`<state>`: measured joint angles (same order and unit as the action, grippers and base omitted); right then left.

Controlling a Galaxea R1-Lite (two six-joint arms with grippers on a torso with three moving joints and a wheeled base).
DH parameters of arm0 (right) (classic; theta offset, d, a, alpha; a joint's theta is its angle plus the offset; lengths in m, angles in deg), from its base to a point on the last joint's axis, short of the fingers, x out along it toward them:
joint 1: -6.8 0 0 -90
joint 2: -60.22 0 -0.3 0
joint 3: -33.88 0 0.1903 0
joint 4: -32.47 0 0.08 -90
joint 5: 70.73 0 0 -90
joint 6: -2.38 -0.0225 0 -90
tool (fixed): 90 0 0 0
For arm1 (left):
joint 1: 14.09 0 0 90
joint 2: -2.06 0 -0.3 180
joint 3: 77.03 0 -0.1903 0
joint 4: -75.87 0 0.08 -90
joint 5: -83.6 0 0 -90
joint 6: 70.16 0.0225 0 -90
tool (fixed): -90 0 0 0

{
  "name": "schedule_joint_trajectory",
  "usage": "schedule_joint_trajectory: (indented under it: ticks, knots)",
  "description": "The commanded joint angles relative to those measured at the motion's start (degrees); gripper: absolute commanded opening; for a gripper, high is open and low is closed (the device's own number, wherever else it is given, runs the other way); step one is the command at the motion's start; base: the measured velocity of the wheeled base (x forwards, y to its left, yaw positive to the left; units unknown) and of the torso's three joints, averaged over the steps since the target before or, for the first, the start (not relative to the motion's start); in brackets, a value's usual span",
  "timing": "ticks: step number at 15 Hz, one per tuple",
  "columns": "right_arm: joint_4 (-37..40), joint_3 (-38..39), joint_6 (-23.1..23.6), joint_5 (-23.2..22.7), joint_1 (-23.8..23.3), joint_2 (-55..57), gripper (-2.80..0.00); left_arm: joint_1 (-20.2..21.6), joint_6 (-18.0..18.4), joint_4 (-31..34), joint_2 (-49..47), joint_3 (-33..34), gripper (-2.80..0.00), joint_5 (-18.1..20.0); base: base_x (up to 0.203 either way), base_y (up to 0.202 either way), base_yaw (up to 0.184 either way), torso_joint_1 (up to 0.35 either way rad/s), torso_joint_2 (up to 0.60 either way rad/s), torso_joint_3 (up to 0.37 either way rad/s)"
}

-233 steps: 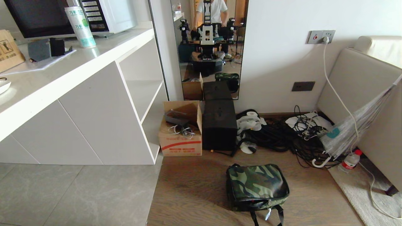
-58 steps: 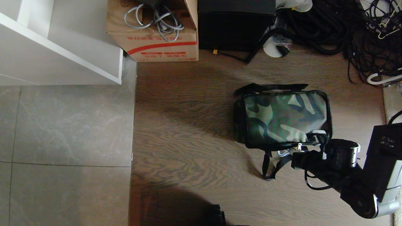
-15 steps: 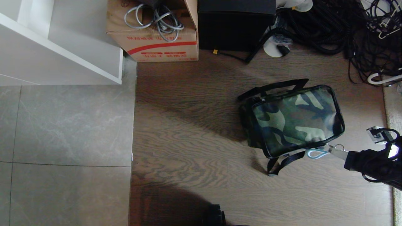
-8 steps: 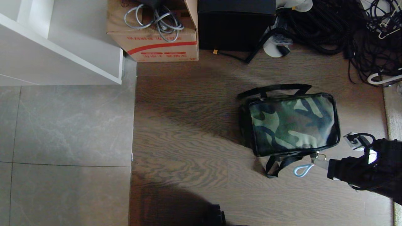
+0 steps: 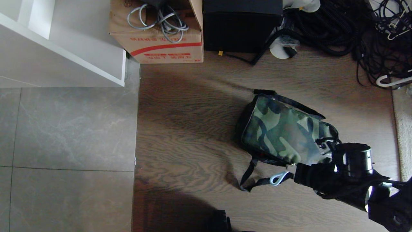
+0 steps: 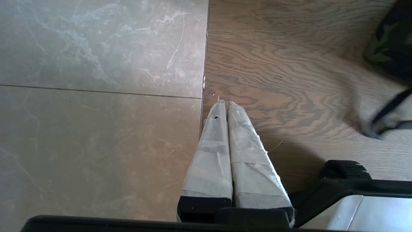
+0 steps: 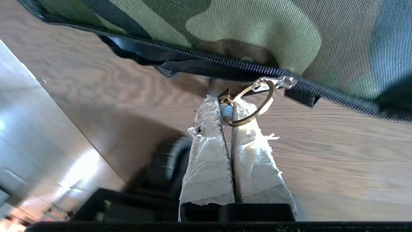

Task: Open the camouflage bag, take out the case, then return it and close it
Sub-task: Open the top of the storage box

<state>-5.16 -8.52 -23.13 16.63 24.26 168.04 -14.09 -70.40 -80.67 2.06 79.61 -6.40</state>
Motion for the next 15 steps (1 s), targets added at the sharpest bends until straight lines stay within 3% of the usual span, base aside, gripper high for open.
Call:
schedule_joint_trajectory:
  ticks: [1,6,15]
  knots:
    - [-0.2,0.0,-0.3,0.7,0.3,2.5,-2.8,0.0,0.0,0.0,-0.1,0.0,-2.8,0.0,0.0,0.0,0.0,0.0,0.0,0.0]
    - [-1.0,-1.4,6.4,0.6,-5.0,3.3,-2.8,0.0,0.0,0.0,-0.1,0.0,-2.8,0.0,0.0,0.0,0.0,0.0,0.0,0.0]
    - [4.1,-0.9,8.8,0.2,-7.5,1.0,-2.8,0.0,0.0,0.0,-0.1,0.0,-2.8,0.0,0.0,0.0,0.0,0.0,0.0,0.0]
